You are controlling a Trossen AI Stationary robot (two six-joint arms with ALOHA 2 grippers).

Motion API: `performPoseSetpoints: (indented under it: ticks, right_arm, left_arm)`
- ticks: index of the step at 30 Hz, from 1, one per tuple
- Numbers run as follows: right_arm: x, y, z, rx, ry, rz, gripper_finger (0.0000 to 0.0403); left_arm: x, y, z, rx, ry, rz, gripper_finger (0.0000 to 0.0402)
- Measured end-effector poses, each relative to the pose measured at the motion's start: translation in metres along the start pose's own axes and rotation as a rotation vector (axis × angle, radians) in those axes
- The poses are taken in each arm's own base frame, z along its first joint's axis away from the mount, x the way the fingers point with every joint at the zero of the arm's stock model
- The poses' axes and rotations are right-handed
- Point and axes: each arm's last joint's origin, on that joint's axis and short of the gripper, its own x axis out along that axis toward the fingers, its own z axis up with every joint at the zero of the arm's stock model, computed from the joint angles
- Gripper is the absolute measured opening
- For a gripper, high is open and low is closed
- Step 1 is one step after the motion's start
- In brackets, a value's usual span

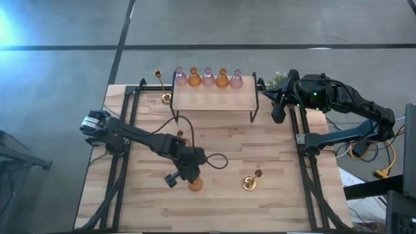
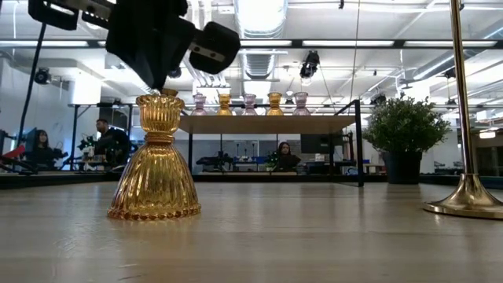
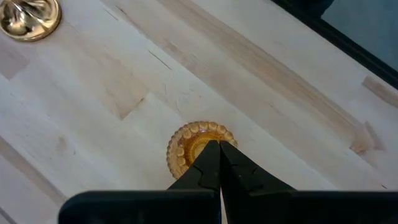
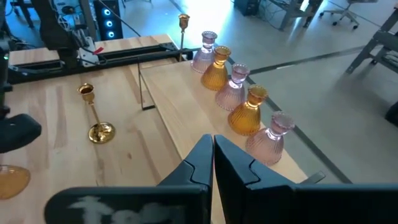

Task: Pick & Place candle stick holders
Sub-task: Put the yellow glass candle holder on the shelf aligned with the other glass candle holders

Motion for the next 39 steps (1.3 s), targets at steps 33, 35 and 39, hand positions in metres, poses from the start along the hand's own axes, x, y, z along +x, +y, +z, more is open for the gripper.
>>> performPoseSetpoints:
  ticks: [33,35,39]
  right_arm:
    - [0.000,0.001,0.000,-0.003,0.002,0.023,0.0008]
    - [0.000,0.001,0.000,-0.003,0.002,0.023,0.0008]
    - [0.000,0.001,0.000,-0.003,0.002,0.023,0.0008]
  left_arm:
    - [0.019,0.049,-0.018,-0.038,-0.013,0.170,0.0000]
    - [0.017,0.054,-0.021,-0.042,-0.021,0.192,0.0000]
    - [0.017,0.065,-0.026,-0.047,-0.037,0.216,0.0000]
